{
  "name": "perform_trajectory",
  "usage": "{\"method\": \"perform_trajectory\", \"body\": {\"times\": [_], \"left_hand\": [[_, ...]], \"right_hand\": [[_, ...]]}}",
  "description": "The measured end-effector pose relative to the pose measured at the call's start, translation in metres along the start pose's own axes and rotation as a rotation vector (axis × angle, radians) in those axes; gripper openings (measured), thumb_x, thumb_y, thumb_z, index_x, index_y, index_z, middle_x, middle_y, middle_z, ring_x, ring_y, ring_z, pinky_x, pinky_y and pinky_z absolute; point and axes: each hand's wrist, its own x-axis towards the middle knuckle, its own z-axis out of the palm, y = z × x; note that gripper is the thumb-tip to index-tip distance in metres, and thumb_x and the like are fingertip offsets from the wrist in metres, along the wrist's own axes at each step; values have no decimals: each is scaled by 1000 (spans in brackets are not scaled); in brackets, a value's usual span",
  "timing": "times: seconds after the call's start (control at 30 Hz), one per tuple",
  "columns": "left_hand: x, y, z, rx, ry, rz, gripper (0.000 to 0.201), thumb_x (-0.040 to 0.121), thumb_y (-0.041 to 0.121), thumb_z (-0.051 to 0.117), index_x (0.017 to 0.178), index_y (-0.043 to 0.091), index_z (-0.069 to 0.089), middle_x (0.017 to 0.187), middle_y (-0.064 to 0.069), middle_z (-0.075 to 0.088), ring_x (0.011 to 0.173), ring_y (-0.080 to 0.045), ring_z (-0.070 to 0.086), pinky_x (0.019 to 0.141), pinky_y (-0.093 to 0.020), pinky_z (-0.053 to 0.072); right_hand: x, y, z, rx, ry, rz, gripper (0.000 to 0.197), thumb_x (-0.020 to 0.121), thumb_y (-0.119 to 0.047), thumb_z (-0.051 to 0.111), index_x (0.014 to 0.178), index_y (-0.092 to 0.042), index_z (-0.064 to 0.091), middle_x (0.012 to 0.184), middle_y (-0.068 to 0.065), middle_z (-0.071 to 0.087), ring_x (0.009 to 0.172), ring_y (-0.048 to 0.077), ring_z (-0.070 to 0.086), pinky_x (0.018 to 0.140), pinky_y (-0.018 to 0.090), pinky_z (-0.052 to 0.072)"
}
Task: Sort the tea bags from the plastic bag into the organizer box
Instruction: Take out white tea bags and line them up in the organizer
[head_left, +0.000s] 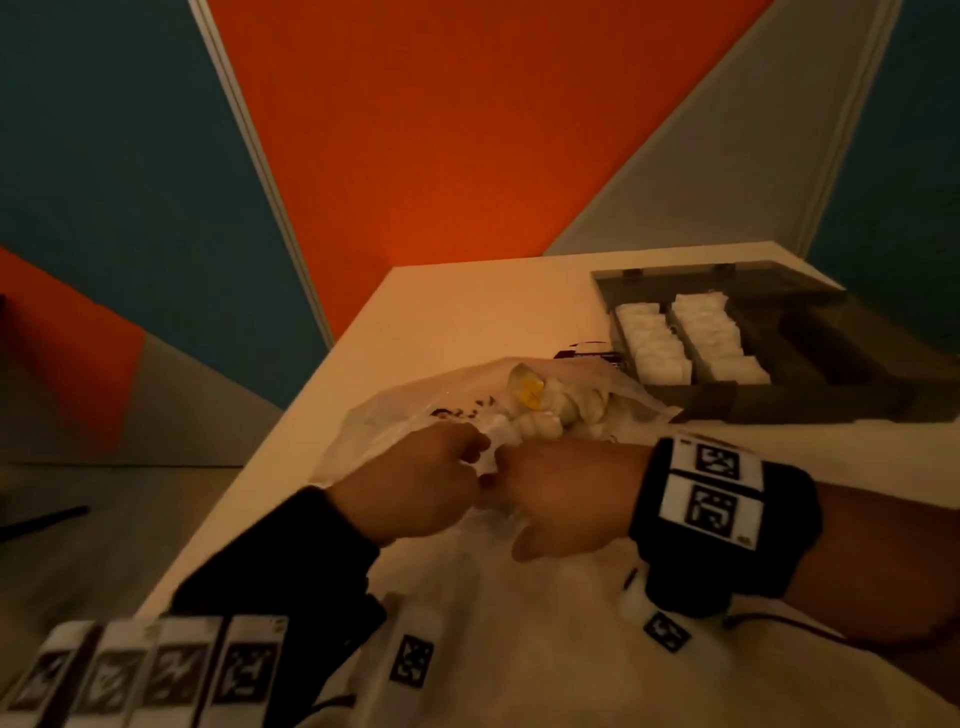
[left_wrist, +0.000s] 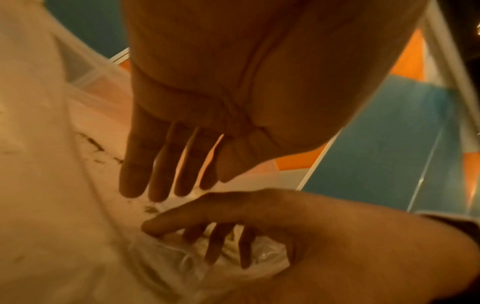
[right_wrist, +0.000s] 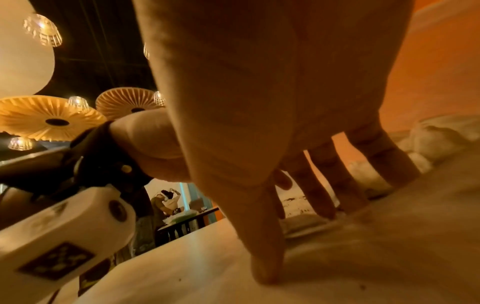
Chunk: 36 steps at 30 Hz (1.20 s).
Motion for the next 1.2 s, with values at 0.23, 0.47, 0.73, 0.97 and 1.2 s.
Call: {"method": "perform_trajectory", "body": {"times": [0.23, 0.47, 0.73, 0.97, 1.2], "left_hand": [[39, 13, 7, 190, 8, -81, 50, 97, 19, 48, 141, -1, 34, 143, -21, 42, 126, -33, 46, 102, -40, 39], [77, 14, 13, 255, -6, -161, 66, 92, 28, 61, 145, 4, 30, 141, -15, 44, 121, -30, 51, 82, -31, 44], [51, 9, -2, -20, 149, -53, 9, 86, 13, 64, 81, 5, 65, 78, -12, 60, 68, -23, 55, 59, -31, 47], [26, 22, 4, -842, 136, 139, 17, 89, 15, 66, 102, 5, 73, 87, -8, 74, 72, -15, 67, 56, -27, 54], [44, 73, 15, -1150, 323, 292, 9, 89, 6, 64, 95, 0, 64, 75, -3, 68, 68, -17, 67, 57, -32, 57]], "right_hand": [[8, 13, 6, 342, 150, 51, 20, 94, -15, 54, 90, -4, 71, 90, 12, 68, 81, 29, 60, 77, 44, 50], [-21, 52, -5, 631, 422, 421, 29, 96, -16, 54, 68, -9, 55, 74, 14, 59, 76, 33, 61, 71, 40, 52], [-49, 61, -16, 1218, 523, 412, 14, 94, -13, 62, 102, -5, 69, 85, 16, 70, 63, 16, 64, 51, 26, 47], [-67, 70, -18, 1932, 762, 149, 41, 84, -16, 58, 122, -3, 62, 109, 18, 67, 75, 22, 62, 61, 31, 49], [-73, 68, -8, 1977, 883, 18, 47, 83, -9, 58, 126, 11, 55, 123, 30, 61, 106, 35, 62, 90, 47, 54]]}}
